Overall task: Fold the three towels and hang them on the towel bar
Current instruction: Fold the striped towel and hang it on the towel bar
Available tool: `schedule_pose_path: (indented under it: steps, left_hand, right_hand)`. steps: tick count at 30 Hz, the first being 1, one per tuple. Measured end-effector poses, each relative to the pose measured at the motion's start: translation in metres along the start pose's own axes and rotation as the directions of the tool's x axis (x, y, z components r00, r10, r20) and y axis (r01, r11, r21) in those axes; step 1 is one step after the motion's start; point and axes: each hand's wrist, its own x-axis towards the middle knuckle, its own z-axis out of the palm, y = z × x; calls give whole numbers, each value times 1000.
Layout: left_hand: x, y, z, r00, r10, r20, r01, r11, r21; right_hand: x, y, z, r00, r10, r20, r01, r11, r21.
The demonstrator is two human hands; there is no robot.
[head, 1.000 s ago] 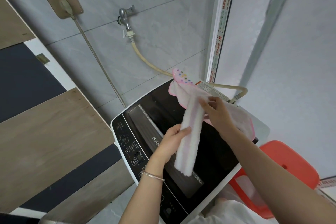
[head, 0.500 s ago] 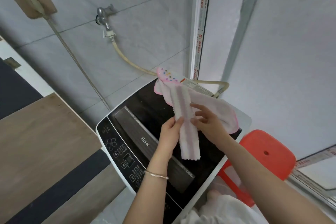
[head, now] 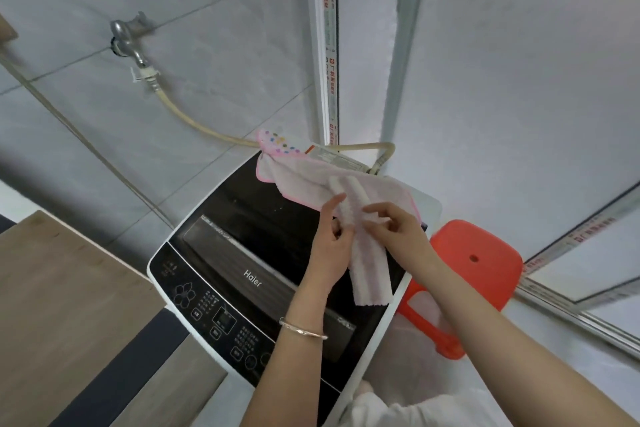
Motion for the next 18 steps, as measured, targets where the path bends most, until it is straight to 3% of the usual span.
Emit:
schedule_pose_path:
  steps: [10, 18]
  left_hand:
    - [11, 13, 72, 981, 31, 190, -36, 999, 20]
    - [-14, 24, 164, 904, -7, 428, -15, 999, 49]
  right_hand:
    - [-16, 20, -68, 977, 56, -203, -65, 997, -34]
    - [-74, 43, -149, 905, 107, -412, -110, 994, 18]
